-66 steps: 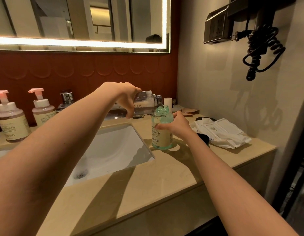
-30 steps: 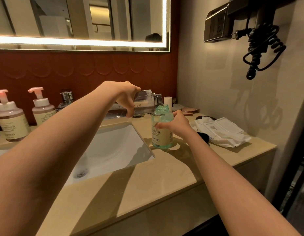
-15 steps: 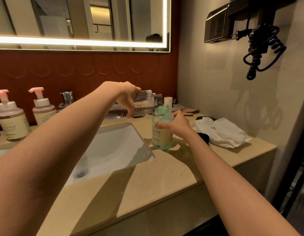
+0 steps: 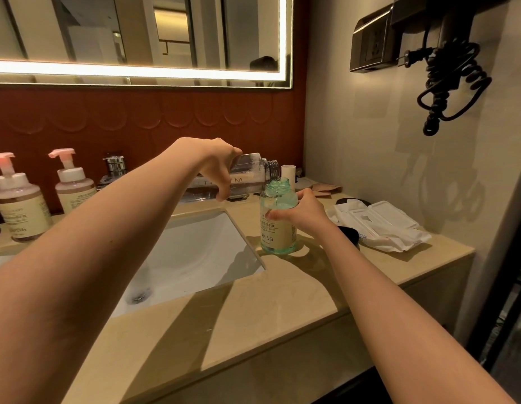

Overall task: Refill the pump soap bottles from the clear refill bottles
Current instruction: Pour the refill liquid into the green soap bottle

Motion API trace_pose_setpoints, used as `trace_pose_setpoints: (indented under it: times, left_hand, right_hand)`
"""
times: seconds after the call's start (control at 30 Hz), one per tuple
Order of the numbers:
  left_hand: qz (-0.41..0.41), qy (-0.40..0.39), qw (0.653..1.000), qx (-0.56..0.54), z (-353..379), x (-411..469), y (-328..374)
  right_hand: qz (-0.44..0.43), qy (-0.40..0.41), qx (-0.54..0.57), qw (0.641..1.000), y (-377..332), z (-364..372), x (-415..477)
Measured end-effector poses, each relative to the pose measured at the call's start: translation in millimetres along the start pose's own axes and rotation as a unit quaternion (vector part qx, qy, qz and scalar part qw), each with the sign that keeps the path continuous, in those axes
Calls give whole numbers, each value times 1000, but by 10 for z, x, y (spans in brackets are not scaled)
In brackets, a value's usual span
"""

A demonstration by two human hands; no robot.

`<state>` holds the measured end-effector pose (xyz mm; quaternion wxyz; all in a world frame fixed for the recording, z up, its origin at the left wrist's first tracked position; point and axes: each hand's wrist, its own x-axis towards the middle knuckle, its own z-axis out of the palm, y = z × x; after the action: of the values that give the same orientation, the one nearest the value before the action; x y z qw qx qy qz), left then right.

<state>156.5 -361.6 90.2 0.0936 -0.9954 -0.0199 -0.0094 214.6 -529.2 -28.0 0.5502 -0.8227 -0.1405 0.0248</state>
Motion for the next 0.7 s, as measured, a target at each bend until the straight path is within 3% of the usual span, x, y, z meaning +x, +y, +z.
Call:
trace_pose_setpoints:
  times: [0.7]
  left_hand:
    - [-4, -2, 1000, 8, -27, -3, 18]
  right_hand:
    - [-3, 2, -10, 1000, -9, -4, -11]
